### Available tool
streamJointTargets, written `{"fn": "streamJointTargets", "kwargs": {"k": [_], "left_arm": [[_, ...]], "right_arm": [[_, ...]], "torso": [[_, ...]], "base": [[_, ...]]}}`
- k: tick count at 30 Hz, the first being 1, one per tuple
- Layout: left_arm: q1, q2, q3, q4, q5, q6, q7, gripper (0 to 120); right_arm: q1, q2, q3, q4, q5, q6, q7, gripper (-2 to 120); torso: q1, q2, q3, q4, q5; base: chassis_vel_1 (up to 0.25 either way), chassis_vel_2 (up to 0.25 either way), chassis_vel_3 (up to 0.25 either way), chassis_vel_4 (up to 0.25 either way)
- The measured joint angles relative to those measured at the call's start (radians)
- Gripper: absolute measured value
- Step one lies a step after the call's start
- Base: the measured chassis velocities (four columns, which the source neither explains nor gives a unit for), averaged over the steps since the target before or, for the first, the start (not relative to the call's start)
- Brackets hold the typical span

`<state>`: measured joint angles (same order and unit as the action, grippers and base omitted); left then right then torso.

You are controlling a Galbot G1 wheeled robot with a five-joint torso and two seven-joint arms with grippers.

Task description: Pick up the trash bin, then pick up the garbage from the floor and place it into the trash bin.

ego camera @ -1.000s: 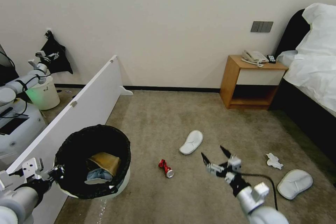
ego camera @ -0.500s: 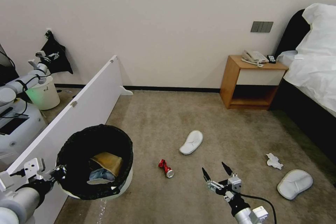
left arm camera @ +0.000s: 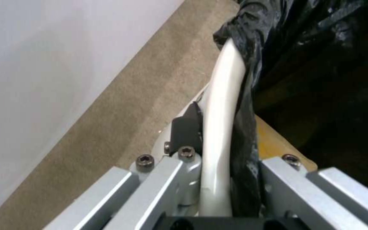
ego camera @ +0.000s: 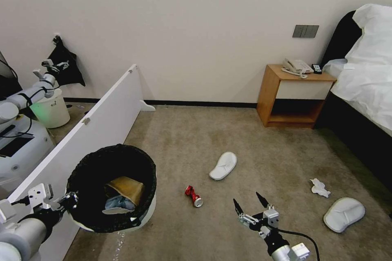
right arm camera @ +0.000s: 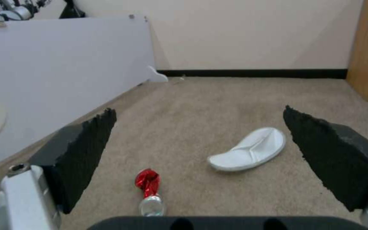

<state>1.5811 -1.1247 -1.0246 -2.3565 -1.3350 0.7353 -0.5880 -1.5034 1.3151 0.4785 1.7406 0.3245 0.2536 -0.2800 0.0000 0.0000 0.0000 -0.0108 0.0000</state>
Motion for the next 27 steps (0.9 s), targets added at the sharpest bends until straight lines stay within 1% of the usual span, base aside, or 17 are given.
{"fn": "streamJointTargets", "kwargs": {"k": [27], "left_arm": [[-0.007, 0.001, 0.008, 0.004, -0.002, 0.000, -0.002, 1]], "right_arm": [[0.018, -0.002, -0.009, -0.027, 0.008, 0.003, -0.011, 100]], "torso": [[0.000, 0.000, 0.000, 0.0000, 0.0000]], "base": [[-0.001, 0.002, 0.002, -0.001]]}}
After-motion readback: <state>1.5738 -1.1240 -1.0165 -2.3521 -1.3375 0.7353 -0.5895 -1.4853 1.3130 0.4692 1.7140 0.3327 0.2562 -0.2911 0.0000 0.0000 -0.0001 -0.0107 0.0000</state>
